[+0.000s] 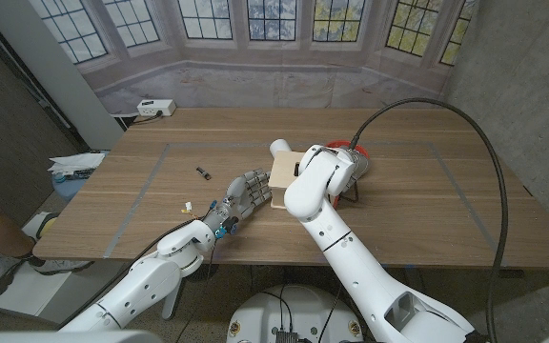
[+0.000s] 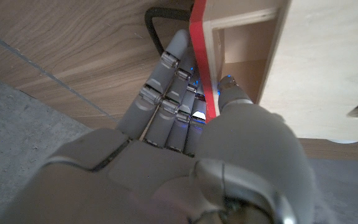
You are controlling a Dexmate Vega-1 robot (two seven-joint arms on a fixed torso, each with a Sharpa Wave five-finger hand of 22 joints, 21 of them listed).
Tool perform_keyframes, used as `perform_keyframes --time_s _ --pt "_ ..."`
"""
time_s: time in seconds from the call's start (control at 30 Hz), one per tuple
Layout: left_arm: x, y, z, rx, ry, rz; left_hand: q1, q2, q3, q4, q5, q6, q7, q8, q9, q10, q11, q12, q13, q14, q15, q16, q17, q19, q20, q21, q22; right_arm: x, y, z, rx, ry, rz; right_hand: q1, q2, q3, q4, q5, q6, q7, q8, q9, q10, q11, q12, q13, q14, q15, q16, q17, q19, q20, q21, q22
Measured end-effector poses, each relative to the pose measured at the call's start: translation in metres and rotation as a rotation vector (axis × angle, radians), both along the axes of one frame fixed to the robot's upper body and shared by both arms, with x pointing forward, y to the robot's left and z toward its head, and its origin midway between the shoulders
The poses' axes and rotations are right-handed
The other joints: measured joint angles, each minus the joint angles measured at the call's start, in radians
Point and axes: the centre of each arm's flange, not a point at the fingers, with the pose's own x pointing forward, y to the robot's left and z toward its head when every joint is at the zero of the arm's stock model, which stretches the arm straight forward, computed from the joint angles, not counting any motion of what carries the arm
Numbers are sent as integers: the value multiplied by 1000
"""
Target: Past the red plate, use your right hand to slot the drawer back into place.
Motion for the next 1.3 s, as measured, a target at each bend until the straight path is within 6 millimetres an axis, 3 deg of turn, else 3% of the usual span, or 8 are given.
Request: perform_keyframes --time_s 0.87,1.13,1.23,1.3 --pt "0 -4 0 6 -8 -10 -4 4 9 0 0 -15 -1 -7 0 -16 5 -4 -2 -6 5 0 0 0 0 -1 0 -10 2 10 16 2 35 -40 -14 -11 0 0 -54 16 0 0 -52 45 -51 -17 -52 60 -26 -12 -36 36 -35 0" --pt "0 -4 0 7 -9 -10 -4 4 13 4 0 -21 4 -7 0 -16 5 -4 -2 -5 5 0 0 0 0 -1 0 -14 1 13 22 2 43 -47 -8 -14 -3 0 -63 17 0 0 -61 46 -64 -22 -79 68 -30 -12 -51 46 -47 0" --pt "0 -4 0 8 -9 -11 -4 4 13 4 0 -26 -1 -7 0 -16 5 -4 -2 -5 5 0 0 0 0 -1 0 -15 0 13 27 0 45 -78 -4 -25 9 0 -63 17 6 0 -61 46 -71 -25 -85 75 -31 -12 -57 50 -51 0" --pt "0 -5 0 9 -10 -12 -4 4 13 4 0 -26 -1 -7 0 -16 5 -4 -2 -5 5 0 0 0 0 -1 0 -16 0 14 30 -1 47 -116 9 -32 33 0 -58 12 13 0 -61 46 -81 -30 -88 77 -31 -17 -59 51 -54 0"
